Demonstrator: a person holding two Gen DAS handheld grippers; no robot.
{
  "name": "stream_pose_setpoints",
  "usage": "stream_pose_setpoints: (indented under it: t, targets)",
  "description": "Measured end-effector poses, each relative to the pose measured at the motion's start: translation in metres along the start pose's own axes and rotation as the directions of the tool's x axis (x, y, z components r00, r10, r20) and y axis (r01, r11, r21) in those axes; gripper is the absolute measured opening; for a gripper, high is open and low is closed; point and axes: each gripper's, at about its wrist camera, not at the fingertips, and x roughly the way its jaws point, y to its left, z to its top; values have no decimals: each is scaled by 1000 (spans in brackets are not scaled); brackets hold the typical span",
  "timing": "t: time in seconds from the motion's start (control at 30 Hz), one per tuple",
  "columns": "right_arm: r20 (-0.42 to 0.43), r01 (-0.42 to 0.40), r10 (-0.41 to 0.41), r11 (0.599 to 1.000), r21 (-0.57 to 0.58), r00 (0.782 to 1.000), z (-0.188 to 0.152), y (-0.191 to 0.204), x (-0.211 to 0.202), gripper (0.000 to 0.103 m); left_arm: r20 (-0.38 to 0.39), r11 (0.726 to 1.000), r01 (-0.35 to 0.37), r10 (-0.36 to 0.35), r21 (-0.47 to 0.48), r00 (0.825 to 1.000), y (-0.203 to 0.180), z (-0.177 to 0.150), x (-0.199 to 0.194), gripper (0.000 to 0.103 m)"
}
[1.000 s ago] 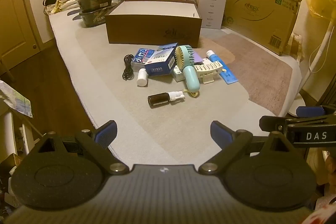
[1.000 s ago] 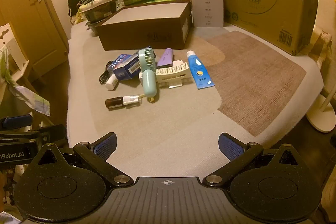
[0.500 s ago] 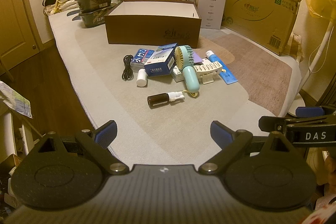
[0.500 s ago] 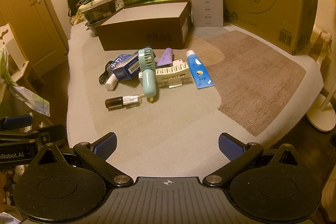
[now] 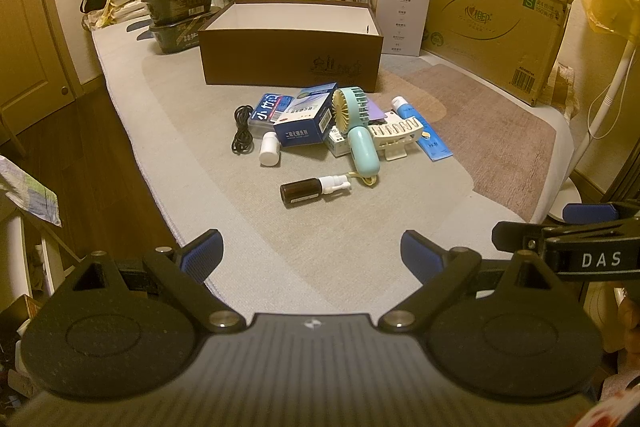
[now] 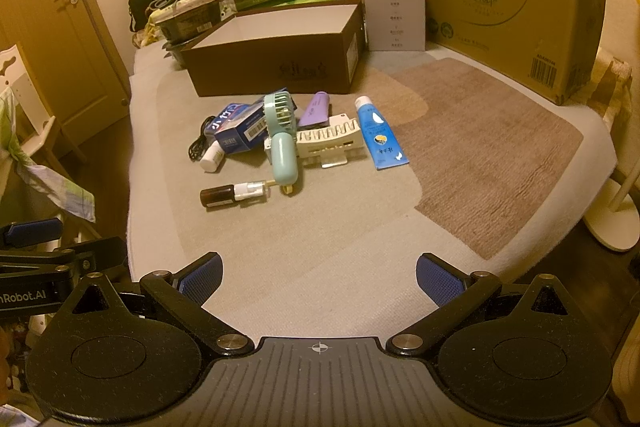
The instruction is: Organize rigid objects
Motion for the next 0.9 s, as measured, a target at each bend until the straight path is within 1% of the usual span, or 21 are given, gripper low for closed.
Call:
stream_pose_setpoints:
  t: [0.9]
  targets:
    - [-5,0,0,1000,4,1000,-1,2,1,103,0,1000,0,0,0,1000,-1,0,2,95]
